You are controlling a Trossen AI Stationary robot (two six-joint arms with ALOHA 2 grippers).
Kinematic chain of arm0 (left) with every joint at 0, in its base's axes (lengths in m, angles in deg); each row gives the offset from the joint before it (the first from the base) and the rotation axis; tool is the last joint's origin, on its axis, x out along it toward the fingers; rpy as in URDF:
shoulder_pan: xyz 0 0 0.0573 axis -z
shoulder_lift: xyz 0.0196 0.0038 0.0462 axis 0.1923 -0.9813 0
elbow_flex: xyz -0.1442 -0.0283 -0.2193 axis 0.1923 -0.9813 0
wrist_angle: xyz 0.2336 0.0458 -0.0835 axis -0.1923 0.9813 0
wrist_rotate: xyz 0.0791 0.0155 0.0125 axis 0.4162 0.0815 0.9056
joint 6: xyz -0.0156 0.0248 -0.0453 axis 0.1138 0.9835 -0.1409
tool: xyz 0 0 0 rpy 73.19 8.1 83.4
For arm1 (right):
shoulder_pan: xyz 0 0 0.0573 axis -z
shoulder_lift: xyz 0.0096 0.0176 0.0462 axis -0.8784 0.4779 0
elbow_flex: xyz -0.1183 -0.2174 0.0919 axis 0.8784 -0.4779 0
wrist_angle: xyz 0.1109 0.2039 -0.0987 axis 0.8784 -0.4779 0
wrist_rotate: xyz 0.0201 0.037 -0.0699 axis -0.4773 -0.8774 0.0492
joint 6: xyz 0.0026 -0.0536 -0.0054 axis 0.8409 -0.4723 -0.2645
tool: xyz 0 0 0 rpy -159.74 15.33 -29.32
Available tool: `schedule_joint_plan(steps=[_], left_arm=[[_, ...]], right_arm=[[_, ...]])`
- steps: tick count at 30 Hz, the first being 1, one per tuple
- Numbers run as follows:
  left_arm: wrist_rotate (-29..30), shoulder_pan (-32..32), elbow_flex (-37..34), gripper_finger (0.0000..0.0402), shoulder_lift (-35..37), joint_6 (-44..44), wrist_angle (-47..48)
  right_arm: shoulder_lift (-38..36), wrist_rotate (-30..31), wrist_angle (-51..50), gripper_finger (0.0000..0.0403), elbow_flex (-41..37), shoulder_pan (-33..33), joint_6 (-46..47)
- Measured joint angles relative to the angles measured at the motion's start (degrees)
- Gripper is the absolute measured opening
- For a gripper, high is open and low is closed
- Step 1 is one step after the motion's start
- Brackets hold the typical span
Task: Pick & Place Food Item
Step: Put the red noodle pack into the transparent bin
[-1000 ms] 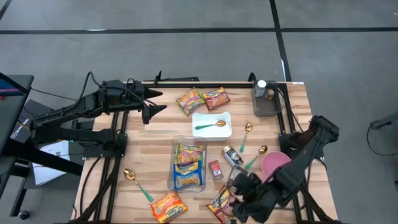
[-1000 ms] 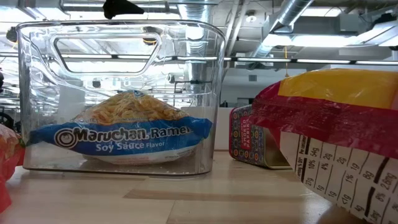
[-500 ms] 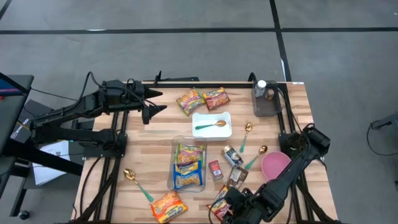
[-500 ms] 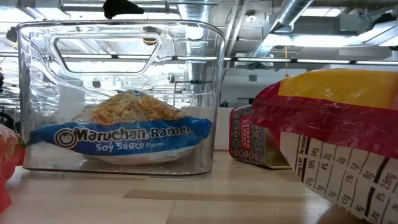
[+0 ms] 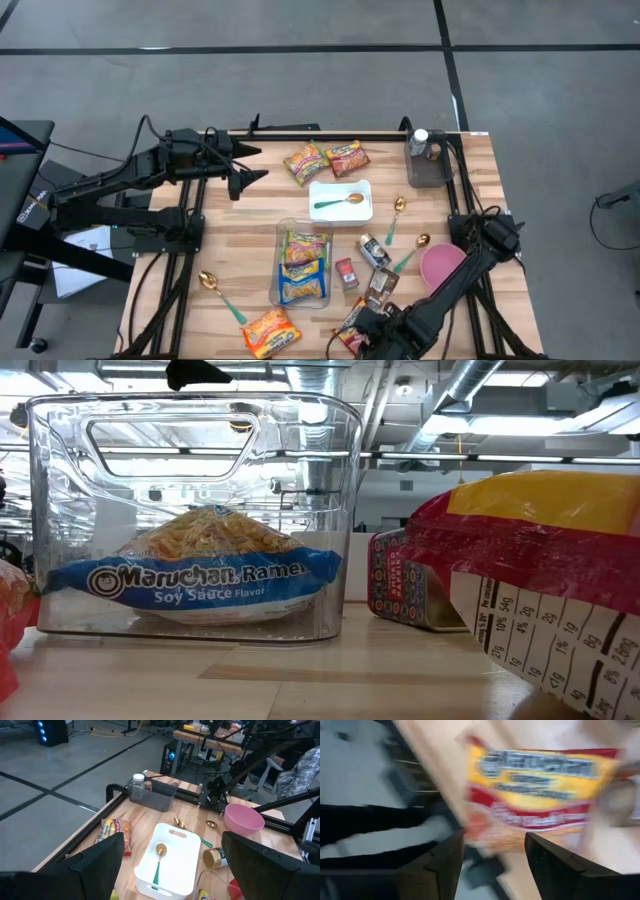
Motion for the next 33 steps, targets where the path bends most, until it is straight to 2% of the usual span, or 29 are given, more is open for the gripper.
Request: schedule_joint_plan(steps=[6, 22, 26, 33], left_arm=[[0.0, 0.0, 0.0, 0.0328, 0.0, 0.1, 0.0], [0.0, 0.0, 0.0, 0.0328, 0.1, 0.1, -0.1], [0.0, 0.0, 0.0, 0.0328, 0.1, 0.2, -0.1], [0.0, 0.0, 0.0, 0.0328, 0.1, 0.1, -0.1]], right_arm=[[2.0, 0.1, 2.0, 0.0195, 0.2, 1.5, -1.5], [4.7, -0.1, -1.9, 0.0183, 0.0, 2.4, -1.1], [4.7, -0.3, -1.8, 0.0156, 0.0, 2.8, -1.1], [4.7, -0.3, -1.7, 0.0078, 0.0, 3.8, -2.3]])
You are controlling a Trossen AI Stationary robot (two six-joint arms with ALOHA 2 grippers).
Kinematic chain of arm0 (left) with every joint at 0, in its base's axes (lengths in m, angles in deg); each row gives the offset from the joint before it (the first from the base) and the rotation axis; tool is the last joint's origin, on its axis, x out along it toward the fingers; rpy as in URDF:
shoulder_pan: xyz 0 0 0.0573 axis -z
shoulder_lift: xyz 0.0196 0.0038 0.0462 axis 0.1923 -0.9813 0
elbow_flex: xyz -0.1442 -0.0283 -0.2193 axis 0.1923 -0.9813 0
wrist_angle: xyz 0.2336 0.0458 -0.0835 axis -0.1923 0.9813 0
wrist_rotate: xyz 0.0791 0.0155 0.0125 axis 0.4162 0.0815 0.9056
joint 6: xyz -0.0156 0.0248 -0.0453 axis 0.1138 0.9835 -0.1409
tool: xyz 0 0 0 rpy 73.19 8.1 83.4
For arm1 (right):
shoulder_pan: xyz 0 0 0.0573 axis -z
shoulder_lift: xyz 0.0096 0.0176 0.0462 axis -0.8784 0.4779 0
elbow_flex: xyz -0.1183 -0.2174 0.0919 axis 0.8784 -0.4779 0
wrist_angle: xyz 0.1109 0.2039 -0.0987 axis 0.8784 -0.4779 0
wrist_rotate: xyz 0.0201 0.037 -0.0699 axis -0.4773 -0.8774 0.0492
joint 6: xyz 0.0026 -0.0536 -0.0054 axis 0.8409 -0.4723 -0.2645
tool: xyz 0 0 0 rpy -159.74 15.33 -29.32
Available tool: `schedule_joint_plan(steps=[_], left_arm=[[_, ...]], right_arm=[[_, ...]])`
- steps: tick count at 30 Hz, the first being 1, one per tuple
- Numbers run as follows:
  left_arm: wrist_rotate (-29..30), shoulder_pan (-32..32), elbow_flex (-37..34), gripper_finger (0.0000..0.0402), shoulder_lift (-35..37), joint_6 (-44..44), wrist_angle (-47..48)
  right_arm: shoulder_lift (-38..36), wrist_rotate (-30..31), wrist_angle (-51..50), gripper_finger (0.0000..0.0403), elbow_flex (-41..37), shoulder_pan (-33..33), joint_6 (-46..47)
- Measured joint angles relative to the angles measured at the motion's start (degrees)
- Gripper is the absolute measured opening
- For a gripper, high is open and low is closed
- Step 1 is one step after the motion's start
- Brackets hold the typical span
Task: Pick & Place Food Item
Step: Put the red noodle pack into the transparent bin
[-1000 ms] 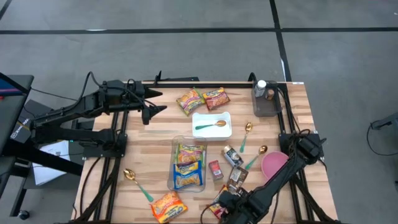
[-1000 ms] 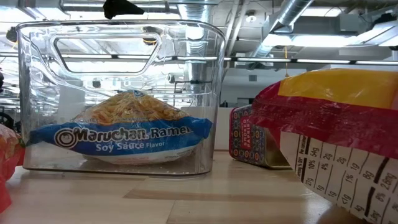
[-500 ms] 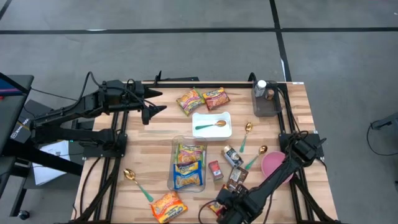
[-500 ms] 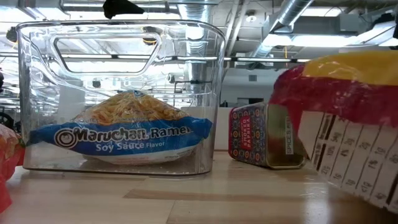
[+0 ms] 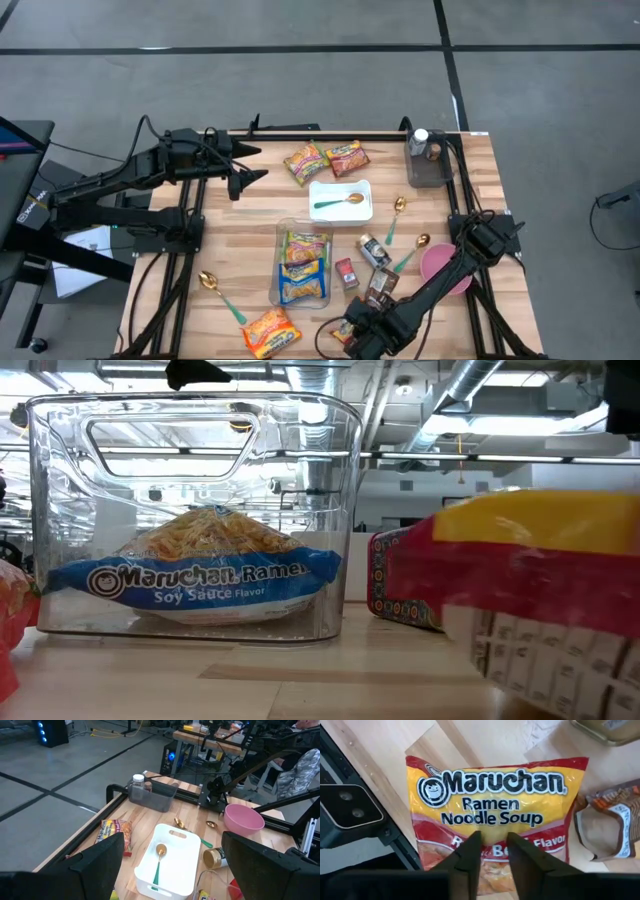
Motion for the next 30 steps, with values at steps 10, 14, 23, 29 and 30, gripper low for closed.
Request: schedule_joint_plan(steps=[10, 14, 23, 29, 30], left_arm=[[0.0, 0.0, 0.0, 0.0328, 0.0, 0.0, 0.0], [0.0, 0.0, 0.0, 0.0328, 0.0, 0.0, 0.0], [0.0, 0.0, 0.0, 0.0328, 0.0, 0.0, 0.0], [0.0, 0.0, 0.0, 0.0328, 0.0, 0.0, 0.0], [0.0, 0.0, 0.0, 0.0328, 0.0, 0.0, 0.0]], right_arm=[[0.0, -1.1, 0.7, 0.0004, 0.0, 1.6, -0.9], [0.0, -1.3, 1.5, 0.0001, 1.4, 1.6, -1.5], [0.0, -2.7, 0.3, 0.0, 8.1, 0.8, 1.8], [0.0, -2.7, -3.1, 0.0, 11.8, -0.2, 9.7], [0.0, -2.7, -3.5, 0.0, 12.4, -0.5, 10.9]])
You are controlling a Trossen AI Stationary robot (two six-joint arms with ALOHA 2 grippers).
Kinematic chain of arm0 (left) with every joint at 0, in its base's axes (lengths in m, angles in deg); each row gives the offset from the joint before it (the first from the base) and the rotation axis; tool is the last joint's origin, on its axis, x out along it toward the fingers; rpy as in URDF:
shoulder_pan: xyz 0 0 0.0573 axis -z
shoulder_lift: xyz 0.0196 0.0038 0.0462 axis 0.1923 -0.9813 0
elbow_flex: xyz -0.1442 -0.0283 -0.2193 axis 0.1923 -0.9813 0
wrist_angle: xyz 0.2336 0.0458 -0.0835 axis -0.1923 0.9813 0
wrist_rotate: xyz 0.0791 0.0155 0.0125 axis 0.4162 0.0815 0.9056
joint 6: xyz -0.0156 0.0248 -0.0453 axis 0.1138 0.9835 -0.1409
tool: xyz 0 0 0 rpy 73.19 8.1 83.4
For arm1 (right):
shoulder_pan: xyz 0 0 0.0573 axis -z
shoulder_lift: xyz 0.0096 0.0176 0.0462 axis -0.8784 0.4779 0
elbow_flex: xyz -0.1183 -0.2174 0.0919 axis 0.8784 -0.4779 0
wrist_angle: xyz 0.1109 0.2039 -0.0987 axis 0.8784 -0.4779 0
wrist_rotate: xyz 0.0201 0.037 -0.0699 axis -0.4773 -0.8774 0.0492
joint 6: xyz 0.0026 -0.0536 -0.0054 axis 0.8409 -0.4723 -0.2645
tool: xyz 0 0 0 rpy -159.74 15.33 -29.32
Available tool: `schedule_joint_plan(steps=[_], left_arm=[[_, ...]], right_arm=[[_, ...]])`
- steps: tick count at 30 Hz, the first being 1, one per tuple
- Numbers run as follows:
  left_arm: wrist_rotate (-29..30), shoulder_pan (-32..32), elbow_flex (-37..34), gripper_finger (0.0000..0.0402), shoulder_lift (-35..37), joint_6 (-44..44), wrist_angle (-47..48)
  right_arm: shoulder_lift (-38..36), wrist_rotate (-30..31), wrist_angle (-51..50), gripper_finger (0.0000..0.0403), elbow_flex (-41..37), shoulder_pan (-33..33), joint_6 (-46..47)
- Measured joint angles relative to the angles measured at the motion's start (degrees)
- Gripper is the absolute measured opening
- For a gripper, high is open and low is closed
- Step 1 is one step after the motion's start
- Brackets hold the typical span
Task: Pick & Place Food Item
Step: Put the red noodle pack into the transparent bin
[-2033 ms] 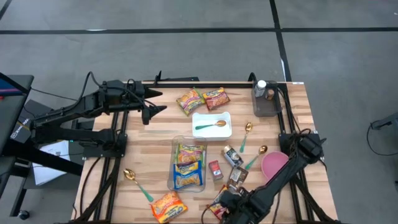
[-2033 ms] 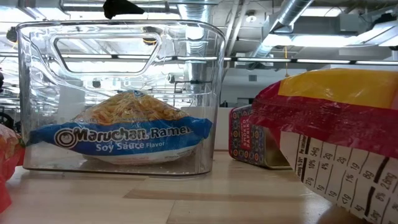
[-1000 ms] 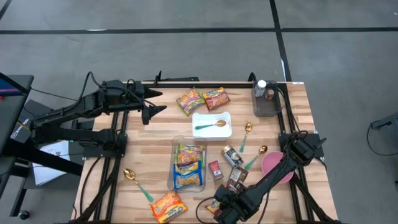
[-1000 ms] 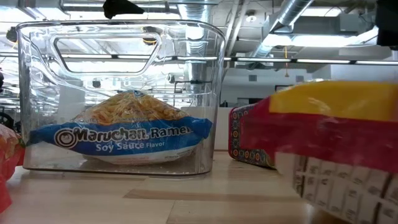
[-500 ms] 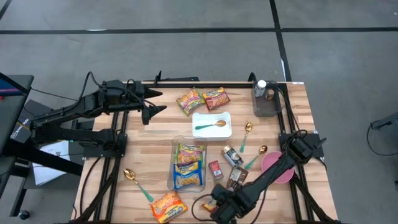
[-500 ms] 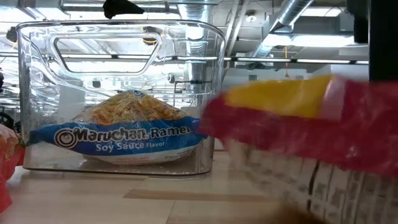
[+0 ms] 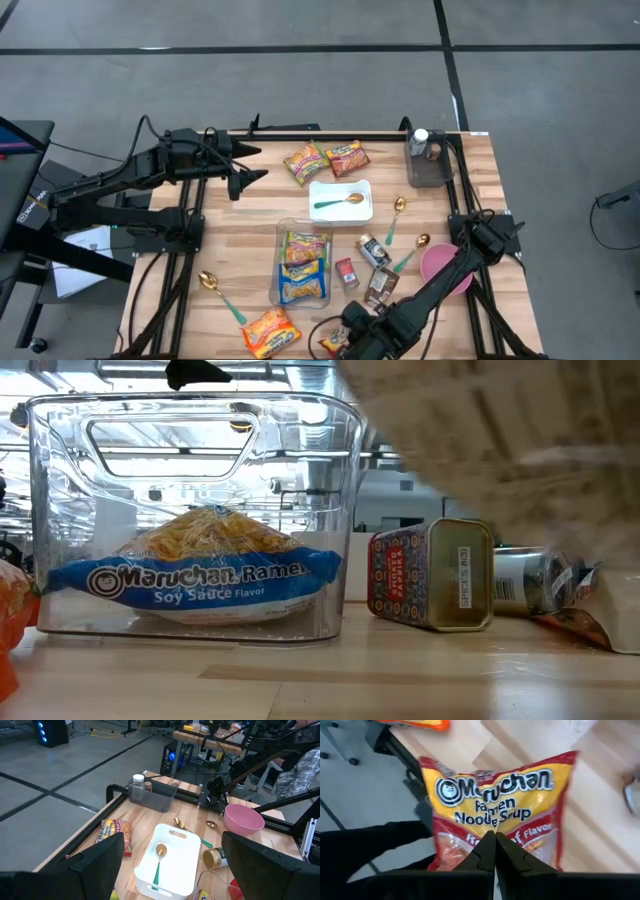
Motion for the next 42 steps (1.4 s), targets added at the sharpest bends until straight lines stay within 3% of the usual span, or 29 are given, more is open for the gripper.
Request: schedule_joint_plan(steps=[16, 42], left_arm=[[0.0, 0.0, 0.0, 0.0328, 0.0, 0.0, 0.1], [0.0, 0.0, 0.0, 0.0328, 0.0, 0.0, 4.7]], right_arm=[[0.0, 1.6, 0.7, 0.0, 9.0, 1.4, 10.4], [0.0, 3.2, 0.3, 0.0, 17.8, 16.9, 11.4]])
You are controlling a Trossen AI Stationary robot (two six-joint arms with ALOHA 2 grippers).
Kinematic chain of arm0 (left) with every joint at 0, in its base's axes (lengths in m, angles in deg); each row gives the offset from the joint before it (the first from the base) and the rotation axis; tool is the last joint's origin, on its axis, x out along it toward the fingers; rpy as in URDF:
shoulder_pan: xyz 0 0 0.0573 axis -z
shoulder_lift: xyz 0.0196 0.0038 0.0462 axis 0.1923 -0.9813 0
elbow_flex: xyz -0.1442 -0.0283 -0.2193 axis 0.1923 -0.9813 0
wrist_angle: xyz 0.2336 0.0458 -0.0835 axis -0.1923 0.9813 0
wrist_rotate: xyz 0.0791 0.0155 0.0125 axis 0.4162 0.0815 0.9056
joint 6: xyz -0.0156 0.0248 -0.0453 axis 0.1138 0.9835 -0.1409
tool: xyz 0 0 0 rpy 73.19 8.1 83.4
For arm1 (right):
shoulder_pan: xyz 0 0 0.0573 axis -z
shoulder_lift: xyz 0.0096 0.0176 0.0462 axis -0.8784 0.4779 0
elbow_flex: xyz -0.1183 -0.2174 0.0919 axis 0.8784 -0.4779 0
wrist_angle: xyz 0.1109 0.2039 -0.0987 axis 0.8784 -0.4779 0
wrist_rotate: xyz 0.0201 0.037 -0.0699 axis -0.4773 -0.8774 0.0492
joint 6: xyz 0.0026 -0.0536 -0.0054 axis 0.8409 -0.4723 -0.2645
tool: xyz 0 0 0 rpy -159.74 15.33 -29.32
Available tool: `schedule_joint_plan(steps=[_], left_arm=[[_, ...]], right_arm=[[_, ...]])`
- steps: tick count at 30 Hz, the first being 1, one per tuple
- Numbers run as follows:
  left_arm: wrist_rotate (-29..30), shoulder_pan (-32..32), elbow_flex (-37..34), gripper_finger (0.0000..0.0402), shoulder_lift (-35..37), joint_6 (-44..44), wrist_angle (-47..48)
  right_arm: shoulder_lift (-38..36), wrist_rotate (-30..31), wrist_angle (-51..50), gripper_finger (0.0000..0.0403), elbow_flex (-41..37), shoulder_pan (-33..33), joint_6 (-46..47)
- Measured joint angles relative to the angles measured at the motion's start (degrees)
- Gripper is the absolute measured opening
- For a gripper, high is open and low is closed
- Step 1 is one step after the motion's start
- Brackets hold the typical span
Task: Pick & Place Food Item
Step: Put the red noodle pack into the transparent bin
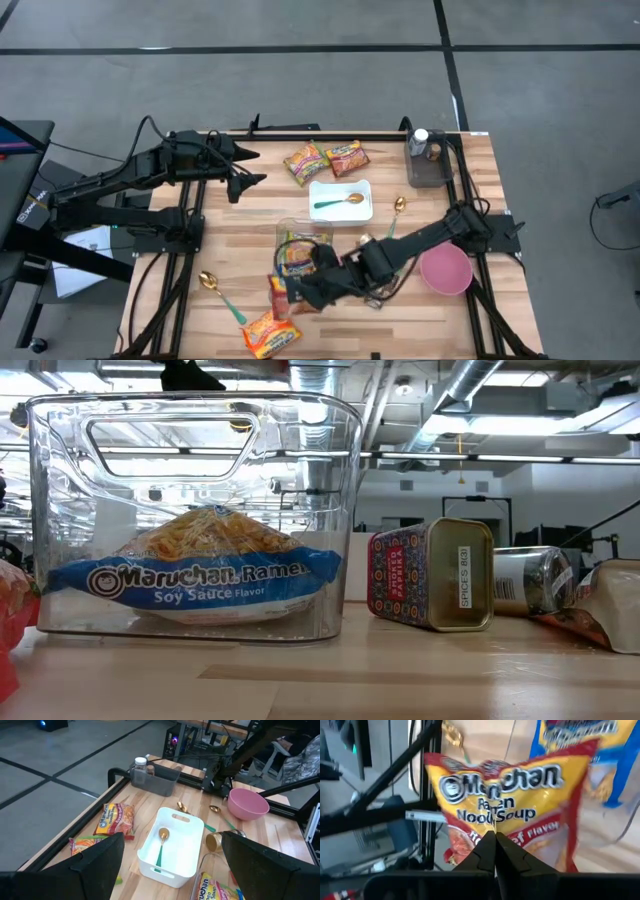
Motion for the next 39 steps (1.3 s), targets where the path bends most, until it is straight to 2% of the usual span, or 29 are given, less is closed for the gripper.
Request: schedule_joint_plan(steps=[6, 16, 39], left_arm=[[0.0, 0.0, 0.0, 0.0328, 0.0, 0.0, 0.0], [0.0, 0.0, 0.0, 0.0328, 0.0, -0.2, 0.0], [0.0, 0.0, 0.0, 0.0328, 0.0, -0.6, 0.0]], right_arm=[[0.0, 0.9, -4.8, 0.0, 0.0, 4.4, -1.4], [0.1, 0.6, -6.2, 0.0, -2.2, 9.6, -6.0], [0.0, -0.1, 1.0, 0.0, -14.4, 13.8, -6.2]])
